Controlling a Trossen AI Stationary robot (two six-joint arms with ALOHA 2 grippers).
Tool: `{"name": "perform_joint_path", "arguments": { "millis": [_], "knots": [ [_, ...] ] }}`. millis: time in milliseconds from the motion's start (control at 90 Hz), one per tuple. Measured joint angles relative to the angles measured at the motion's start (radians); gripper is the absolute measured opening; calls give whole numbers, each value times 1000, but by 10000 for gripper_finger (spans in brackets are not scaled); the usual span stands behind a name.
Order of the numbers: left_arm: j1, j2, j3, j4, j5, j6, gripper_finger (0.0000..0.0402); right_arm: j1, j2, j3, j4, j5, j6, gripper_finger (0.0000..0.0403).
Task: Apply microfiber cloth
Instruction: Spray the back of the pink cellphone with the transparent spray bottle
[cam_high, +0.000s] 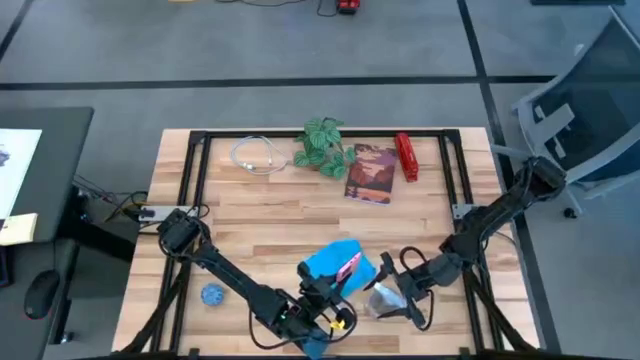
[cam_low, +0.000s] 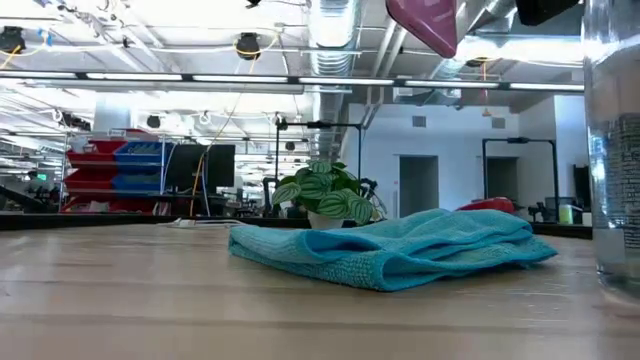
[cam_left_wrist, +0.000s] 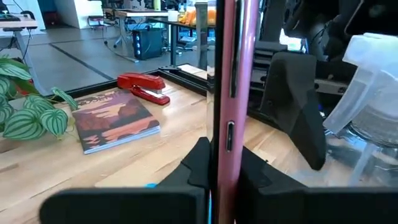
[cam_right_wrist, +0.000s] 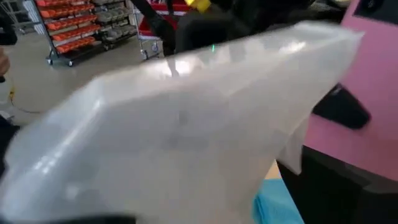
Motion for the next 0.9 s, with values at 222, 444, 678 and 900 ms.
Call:
{"name": "perform_joint_path", "arguments": {
  "millis": [222, 444, 678, 900],
  "knots": [
    [0, 0, 0, 0, 1, 0, 11, 13, -3, 3, -17, 63, 60, 213],
    [0, 0, 0, 0, 8, 0, 11, 12, -15, 4, -60, 81, 61, 233],
    [0, 0, 0, -3, 39, -7, 11, 12, -137, -1, -315, 148, 81, 304],
    [29, 27, 1, -35, 113, -50, 11, 12, -298, -2, -562, 223, 101, 303]
  ]
}}
